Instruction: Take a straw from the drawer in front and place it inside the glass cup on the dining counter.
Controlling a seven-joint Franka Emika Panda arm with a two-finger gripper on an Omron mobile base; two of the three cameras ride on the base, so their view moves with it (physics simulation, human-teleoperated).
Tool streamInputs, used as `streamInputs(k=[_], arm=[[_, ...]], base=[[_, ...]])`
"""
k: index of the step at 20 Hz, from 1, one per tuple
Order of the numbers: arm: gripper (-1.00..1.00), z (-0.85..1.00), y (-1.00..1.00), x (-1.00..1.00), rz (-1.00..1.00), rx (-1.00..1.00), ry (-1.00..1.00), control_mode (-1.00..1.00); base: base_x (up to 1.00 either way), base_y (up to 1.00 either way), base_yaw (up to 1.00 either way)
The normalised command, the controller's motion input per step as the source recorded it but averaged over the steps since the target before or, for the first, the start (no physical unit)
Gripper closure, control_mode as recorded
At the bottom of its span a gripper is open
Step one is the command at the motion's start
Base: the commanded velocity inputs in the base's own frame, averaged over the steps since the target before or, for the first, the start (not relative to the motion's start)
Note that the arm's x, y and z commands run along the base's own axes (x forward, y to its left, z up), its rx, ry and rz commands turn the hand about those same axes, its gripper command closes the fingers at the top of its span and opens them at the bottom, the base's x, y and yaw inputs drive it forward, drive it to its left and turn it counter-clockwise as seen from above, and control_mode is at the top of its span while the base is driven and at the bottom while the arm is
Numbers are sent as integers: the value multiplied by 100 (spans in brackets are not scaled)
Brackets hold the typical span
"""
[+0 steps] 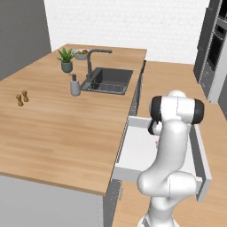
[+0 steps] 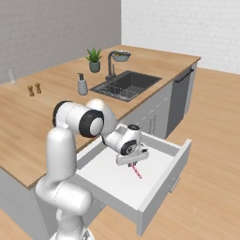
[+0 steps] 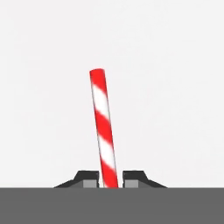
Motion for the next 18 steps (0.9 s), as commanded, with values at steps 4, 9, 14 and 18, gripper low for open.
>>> streamInputs(k=[4,9,14,18], arm=[[100,100,0,0,-21,2,-4,-100],[100,100,0,0,-18,2,0,-100],[100,100,8,0,-14,2,0,-100],[100,100,9,-4,-15,2,0,-100]], base=[[0,0,0],[0,0,0],[0,0,0],[0,0,0]])
